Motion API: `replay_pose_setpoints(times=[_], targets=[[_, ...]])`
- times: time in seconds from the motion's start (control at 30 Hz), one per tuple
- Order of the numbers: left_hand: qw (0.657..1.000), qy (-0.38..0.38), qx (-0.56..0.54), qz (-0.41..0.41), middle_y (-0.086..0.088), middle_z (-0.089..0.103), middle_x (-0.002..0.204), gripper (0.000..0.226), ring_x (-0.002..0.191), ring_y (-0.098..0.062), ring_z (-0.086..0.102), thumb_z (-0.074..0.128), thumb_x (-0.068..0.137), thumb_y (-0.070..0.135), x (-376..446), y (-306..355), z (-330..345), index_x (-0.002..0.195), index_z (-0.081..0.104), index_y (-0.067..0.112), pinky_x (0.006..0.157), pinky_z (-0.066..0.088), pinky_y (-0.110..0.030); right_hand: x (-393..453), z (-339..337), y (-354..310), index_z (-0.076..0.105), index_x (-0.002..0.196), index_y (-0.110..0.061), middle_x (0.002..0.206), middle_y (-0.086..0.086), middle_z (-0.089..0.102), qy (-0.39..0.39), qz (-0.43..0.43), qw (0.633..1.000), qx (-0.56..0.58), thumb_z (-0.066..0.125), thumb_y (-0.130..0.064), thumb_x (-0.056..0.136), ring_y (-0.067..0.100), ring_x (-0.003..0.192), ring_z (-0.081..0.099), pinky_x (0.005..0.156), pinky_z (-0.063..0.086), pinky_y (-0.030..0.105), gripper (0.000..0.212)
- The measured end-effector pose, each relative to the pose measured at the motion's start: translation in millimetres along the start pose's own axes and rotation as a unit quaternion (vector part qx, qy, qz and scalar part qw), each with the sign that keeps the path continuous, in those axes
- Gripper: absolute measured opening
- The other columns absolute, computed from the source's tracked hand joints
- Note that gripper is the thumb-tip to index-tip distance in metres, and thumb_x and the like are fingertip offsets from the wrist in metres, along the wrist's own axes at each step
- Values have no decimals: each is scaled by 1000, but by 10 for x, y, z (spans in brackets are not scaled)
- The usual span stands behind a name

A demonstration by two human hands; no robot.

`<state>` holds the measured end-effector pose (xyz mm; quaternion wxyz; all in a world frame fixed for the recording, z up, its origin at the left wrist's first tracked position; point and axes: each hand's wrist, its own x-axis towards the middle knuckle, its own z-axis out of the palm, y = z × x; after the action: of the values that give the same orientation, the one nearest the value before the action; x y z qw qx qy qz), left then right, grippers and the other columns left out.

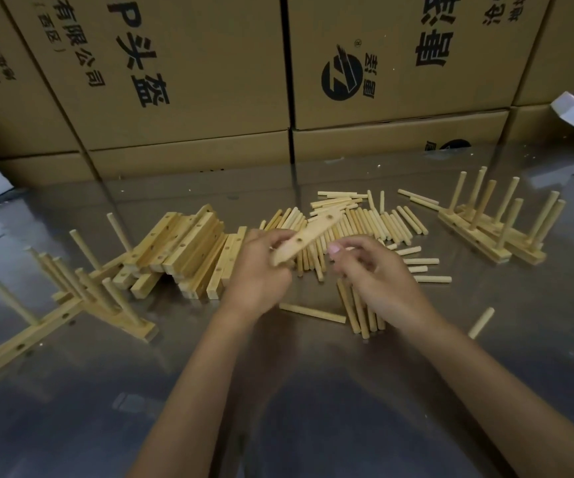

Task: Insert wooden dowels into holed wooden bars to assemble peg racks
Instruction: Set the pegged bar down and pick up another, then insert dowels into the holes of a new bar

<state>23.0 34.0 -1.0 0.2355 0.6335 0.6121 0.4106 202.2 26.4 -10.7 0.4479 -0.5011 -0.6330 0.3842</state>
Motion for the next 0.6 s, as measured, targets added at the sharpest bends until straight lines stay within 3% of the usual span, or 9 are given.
replay_pose_setpoints(times=[0.1,0.17,0.23,0.33,0.4,0.47,0.53,0.6], targets=[[996,-86,-4,28,8,48,102,58,86,-10,52,63,82,-10,-52,91,82,98,57,45,63,46,-14,4,-5,-22,61,100,-16,78,-4,72,14,54,990,130,56,-36,98,9,63,61,52,44,24,21],[989,-143,-38,10,2,56,104,54,83,-12,58,66,81,-9,-73,114,83,101,55,40,61,47,-21,4,-47,-4,61,100,-11,76,-2,72,7,55,989,140,53,-28,101,12,65,61,52,45,25,19],[969,-200,-145,-30,-3,68,101,42,74,-11,67,72,83,-3,-101,131,76,105,54,28,58,51,-23,-2,-73,16,64,102,-10,76,0,70,-31,45,989,134,52,-24,101,14,70,61,56,45,26,18],[943,-227,-229,-78,0,76,87,28,62,-19,70,72,91,27,-124,121,32,113,54,25,53,54,-29,-32,-65,-7,68,104,-13,81,4,72,-64,12,990,126,57,-25,99,10,75,65,64,48,20,17],[940,-212,-251,-91,-1,72,73,19,54,-20,64,67,94,29,-109,76,7,110,57,28,50,51,-29,-40,-40,-33,69,104,-14,81,4,74,-43,-12,990,133,60,-25,97,10,75,69,66,50,15,16],[939,-188,-266,-106,-3,67,68,19,50,-20,58,66,90,21,-92,31,10,104,54,24,45,47,-28,-61,4,-33,69,99,-19,83,-2,73,-24,-52,996,73,62,-26,95,9,81,69,72,51,17,11],[940,-167,-275,-115,-3,66,62,28,47,-20,56,62,84,15,-85,8,27,105,45,19,42,46,-28,-110,75,10,67,98,-24,89,-12,68,-39,-123,987,-98,63,-28,93,6,90,60,77,47,22,8],[942,-150,-278,-116,-4,72,69,32,46,-19,56,57,85,11,-72,-20,24,111,40,17,40,46,-28,-177,165,95,65,105,-27,103,-14,59,-70,-188,925,-322,60,-35,91,8,103,48,85,39,29,16]])
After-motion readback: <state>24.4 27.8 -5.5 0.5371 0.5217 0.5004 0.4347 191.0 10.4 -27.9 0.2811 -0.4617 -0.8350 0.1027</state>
